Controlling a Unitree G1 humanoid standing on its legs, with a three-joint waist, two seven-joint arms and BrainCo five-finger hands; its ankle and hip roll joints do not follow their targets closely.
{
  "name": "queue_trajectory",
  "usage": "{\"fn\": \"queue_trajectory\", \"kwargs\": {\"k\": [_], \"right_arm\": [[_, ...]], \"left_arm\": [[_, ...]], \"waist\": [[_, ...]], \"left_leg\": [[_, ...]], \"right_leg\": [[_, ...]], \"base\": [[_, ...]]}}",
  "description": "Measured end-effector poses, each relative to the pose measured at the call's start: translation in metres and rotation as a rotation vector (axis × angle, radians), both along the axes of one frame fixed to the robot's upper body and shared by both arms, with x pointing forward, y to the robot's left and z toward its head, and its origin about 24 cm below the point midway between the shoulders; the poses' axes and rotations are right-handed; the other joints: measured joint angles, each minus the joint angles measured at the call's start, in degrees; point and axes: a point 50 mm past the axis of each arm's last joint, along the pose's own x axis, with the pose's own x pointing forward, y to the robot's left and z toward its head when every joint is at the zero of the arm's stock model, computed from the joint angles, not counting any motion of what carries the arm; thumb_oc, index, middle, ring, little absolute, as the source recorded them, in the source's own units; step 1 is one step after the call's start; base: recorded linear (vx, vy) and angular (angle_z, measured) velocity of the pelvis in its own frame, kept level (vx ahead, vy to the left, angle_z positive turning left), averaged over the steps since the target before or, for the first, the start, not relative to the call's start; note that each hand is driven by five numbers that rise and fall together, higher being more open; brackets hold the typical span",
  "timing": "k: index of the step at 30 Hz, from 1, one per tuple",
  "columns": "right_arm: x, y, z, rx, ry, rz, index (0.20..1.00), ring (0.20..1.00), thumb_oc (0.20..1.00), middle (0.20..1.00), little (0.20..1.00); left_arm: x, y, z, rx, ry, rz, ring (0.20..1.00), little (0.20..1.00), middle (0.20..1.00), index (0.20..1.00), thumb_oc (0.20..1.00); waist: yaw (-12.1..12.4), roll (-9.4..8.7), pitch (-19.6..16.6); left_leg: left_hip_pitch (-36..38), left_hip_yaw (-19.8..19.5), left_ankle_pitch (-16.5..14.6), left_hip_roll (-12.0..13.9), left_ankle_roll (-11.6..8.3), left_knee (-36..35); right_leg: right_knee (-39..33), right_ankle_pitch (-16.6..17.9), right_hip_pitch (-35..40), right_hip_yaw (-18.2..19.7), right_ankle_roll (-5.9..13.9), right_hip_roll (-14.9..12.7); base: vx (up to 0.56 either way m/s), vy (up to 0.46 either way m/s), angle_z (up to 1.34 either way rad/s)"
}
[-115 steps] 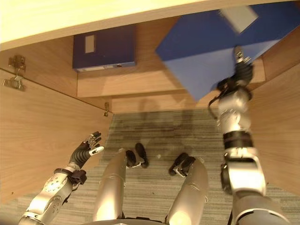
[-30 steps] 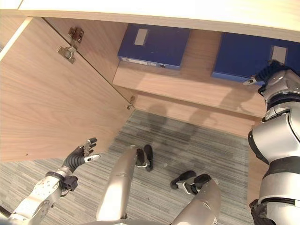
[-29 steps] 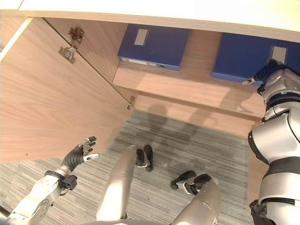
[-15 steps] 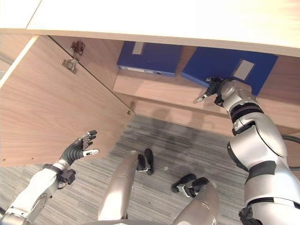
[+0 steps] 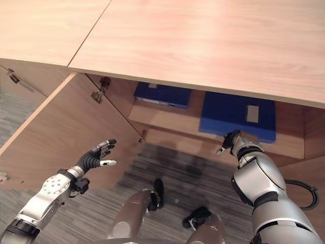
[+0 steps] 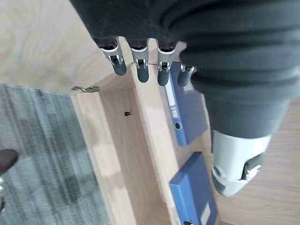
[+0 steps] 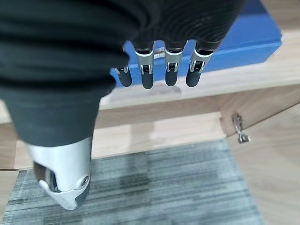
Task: Put the empty folder in the office cabinet
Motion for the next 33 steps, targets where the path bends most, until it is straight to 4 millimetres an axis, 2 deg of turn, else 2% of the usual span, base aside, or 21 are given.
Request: {"fn": "queue_trajectory", "kwargs": {"k": [8, 13, 18, 23, 28, 33], "right_arm": [[0.003, 0.0, 0.004, -0.007, -0.051, -0.002, 1.0, 1.0, 1.0, 1.0, 1.0], [0.003, -0.01, 0.013, -0.039, -0.127, -0.028, 1.0, 1.0, 1.0, 1.0, 1.0], [0.003, -0.033, 0.036, -0.088, -0.282, -0.1, 1.0, 1.0, 1.0, 1.0, 1.0], [0.001, -0.05, 0.058, -0.136, -0.357, -0.147, 1.0, 1.0, 1.0, 1.0, 1.0], [-0.001, -0.059, 0.068, -0.154, -0.395, -0.17, 1.0, 1.0, 1.0, 1.0, 1.0], [-0.001, -0.065, 0.08, -0.157, -0.432, -0.187, 1.0, 1.0, 1.0, 1.0, 1.0]], "left_arm": [[-0.002, 0.001, -0.002, 0.002, 0.01, 0.006, 1.0, 1.0, 1.0, 1.0, 1.0], [-0.003, 0.002, -0.003, 0.001, 0.013, 0.015, 1.0, 1.0, 1.0, 1.0, 1.0], [-0.004, 0.01, -0.001, 0.002, -0.011, 0.065, 1.0, 1.0, 1.0, 1.0, 1.0], [0.0, 0.011, 0.003, 0.005, -0.035, 0.077, 1.0, 1.0, 1.0, 1.0, 1.0], [-0.002, 0.011, 0.002, 0.002, -0.048, 0.083, 1.0, 1.0, 1.0, 1.0, 1.0], [-0.005, 0.013, 0.0, 0.008, -0.043, 0.103, 1.0, 1.0, 1.0, 1.0, 1.0]], "waist": [[-0.49, 0.69, 2.16], [-0.32, 1.05, 3.16], [-0.14, 1.51, 4.05], [-0.15, 1.74, 5.31], [-0.14, 2.1, 6.26], [-0.23, 1.93, 6.75]], "left_leg": [[-0.52, 0.33, -0.29, 0.2, -0.05, 0.87], [-0.53, 0.49, -0.21, 0.22, 0.18, 0.95], [-1.88, 0.78, -0.88, 0.9, 0.31, 2.83], [-3.62, 0.66, -2.08, 1.29, 0.3, 5.77], [-7.32, 0.43, -5.5, 2.8, 0.27, 12.76], [-9.33, 0.39, -6.08, 3.15, 0.41, 14.95]], "right_leg": [[0.69, -0.15, -1.16, 1.29, 0.24, -0.06], [0.68, -0.19, -1.27, 1.41, 0.05, -0.04], [1.11, -0.19, -2.28, 1.48, -0.46, 0.13], [3.68, -1.24, -3.74, 2.17, -1.06, -0.66], [8.73, -3.76, -6.28, 3.6, -1.37, -1.82], [10.93, -4.34, -8.45, 4.51, -1.5, -2.42]], "base": [[-0.01, -0.006, -0.04], [0.0, 0.0, 0.0], [-0.01, -0.012, -0.03], [0.0, -0.003, -0.01], [0.0, -0.042, -0.03], [-0.01, -0.036, -0.03]]}}
